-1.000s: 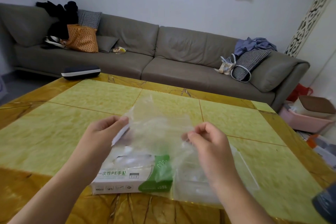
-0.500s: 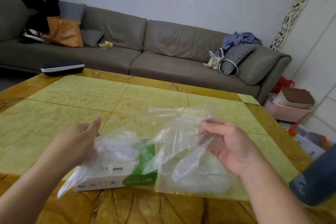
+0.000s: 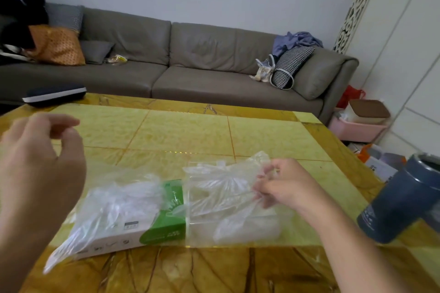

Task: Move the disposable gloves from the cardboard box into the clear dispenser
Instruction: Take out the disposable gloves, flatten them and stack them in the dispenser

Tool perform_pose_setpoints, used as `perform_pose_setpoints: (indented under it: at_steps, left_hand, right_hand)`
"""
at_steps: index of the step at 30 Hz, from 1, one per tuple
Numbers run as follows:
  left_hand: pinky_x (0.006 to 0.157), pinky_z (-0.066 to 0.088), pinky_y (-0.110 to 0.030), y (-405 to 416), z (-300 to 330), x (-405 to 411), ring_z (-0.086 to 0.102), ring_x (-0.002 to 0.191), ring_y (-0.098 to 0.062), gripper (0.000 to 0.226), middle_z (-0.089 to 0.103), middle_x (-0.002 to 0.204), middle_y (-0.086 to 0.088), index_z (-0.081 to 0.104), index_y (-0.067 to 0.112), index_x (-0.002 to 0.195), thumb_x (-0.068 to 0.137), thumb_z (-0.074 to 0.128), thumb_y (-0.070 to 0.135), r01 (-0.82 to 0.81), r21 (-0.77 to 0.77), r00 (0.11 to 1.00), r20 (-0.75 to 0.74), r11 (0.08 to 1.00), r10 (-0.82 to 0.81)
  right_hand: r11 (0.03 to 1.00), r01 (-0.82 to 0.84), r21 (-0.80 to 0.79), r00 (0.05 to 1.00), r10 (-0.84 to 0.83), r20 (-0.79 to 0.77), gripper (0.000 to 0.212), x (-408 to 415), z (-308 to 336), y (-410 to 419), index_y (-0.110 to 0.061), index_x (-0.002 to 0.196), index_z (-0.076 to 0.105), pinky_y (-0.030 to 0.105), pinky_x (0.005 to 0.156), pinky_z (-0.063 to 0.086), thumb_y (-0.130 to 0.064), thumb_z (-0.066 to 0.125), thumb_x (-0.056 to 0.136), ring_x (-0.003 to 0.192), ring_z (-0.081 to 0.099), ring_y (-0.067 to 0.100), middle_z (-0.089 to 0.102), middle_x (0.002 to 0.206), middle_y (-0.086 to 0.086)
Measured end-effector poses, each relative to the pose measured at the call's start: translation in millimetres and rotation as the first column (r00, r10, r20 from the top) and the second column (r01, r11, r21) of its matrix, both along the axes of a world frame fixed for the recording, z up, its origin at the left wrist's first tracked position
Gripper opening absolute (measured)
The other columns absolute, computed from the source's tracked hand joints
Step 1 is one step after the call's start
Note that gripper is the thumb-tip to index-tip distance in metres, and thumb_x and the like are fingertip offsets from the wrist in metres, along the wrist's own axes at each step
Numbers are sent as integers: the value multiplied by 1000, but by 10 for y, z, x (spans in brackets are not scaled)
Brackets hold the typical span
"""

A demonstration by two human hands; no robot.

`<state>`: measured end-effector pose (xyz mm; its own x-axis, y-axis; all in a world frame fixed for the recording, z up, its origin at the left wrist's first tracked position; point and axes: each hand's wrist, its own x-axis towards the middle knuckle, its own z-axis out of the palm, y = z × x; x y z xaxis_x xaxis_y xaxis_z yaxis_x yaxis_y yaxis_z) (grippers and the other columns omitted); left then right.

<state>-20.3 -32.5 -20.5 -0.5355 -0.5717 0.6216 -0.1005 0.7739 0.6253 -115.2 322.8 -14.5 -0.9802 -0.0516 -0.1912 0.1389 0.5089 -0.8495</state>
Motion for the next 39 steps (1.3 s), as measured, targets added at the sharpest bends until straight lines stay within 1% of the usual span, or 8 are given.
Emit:
perform_pose_setpoints:
  at_steps: [2,5,9,14,19,25,34,39]
  left_hand:
    - [85,48,-28,611,371,96,59,96,-11,16,61,103,7,62,32,108,100,55,20,261,-132,963,-39,956,-268]
    - [75,52,-17,1373,410,-55,60,92,3,20,64,104,21,67,35,109,100,54,21,623,-84,751,343,778,-564]
    - [94,55,-34,1818,-78,-572,63,107,-15,29,64,127,6,64,31,129,105,48,31,700,57,456,732,712,-506]
    - [96,55,-36,1916,-371,-777,65,110,-15,37,68,126,7,61,34,134,98,61,45,682,182,242,858,708,-454]
    - [90,59,-33,1900,-313,-797,69,97,-11,22,74,112,9,71,34,119,99,62,30,674,256,219,826,693,-519]
    - [71,61,-37,1837,-211,-769,65,74,-6,19,69,86,17,72,35,100,96,56,25,654,29,587,611,756,-531]
    - [96,55,-34,1834,-427,-864,65,107,-10,46,69,120,15,61,36,135,93,66,55,685,155,232,880,711,-415]
    - [85,62,-36,1893,-365,-930,72,95,-18,42,73,112,4,67,27,127,90,72,46,681,206,106,922,702,-373]
  right_hand:
    - [997,-33,74,999,33,-5,27,-4,-32,-11,-7,106,60,39,55,62,7,74,87,56,74,26,74,91,19]
    - [989,-69,132,997,71,-13,24,-20,-53,-33,-7,105,60,42,60,64,6,69,86,61,76,30,74,85,21]
    - [978,-85,190,996,85,11,16,-5,-39,-39,-8,101,62,38,61,64,1,67,89,57,75,23,76,82,16]
    - [898,-60,436,982,131,-135,24,-36,-118,-5,-10,79,69,44,70,65,-20,66,100,56,73,21,75,68,5]
    - [852,-22,523,966,153,-208,24,-143,-132,12,-9,74,61,40,64,62,-17,64,96,72,71,26,71,87,9]
    - [865,-98,493,980,171,-105,20,-211,-140,58,-8,87,72,46,65,65,-21,61,95,63,75,26,75,76,7]
    - [760,-181,624,981,184,61,10,-139,-145,-33,-4,76,74,22,42,47,-3,71,85,40,63,16,66,49,4]
    - [687,-144,712,978,207,-2,20,-37,-51,-75,-9,66,56,24,43,40,7,58,78,45,56,19,59,62,5]
